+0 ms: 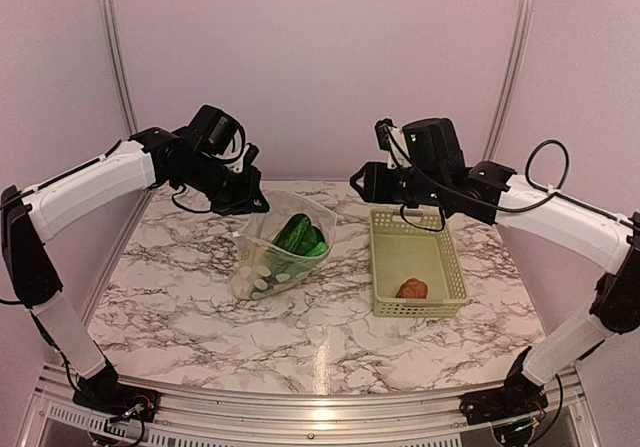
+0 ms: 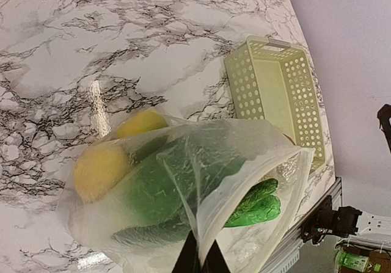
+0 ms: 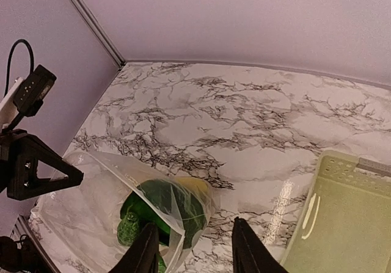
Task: Place the food in the zip-top bag and seal the zipper
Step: Pick up the fake vegetable from the bin.
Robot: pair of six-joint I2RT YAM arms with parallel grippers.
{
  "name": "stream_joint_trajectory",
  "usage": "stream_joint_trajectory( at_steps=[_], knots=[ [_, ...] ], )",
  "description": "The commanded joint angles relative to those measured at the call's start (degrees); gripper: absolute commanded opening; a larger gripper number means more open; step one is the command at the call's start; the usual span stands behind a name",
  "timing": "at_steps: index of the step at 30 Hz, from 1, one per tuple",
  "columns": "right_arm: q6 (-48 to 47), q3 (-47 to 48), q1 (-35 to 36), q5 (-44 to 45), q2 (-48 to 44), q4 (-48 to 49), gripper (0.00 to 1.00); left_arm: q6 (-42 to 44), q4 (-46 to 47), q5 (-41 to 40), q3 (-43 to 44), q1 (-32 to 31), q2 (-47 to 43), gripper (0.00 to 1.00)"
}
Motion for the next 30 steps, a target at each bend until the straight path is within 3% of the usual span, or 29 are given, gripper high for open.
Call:
stream_joint_trajectory(
  at_steps=[1,11,25,30],
  knots=[
    [-0.9,-1.5,-3.0,1.5,-6.4,-9.8,0.39,2.4,-1.1,0.1,-0.3,0.2,-1.6,0.03],
    [-2.5,-12.1,-9.3,-2.3,-17.6,-20.9,0.39,3.9,-1.1,0.5,-0.8,0.1,-1.7,0.02],
    [-2.1,-15.7,-11.5,-5.8,-8.3,-25.8,0.38,3.0,-1.1,1.8,-0.3,-0.4,-0.9,0.01],
    [-1.1,-18.2,-16.1,-10.2,-5.8,-23.7,0.49,3.0,-1.1,1.6,-0.2,-0.4,-0.6,0.01]
  ],
)
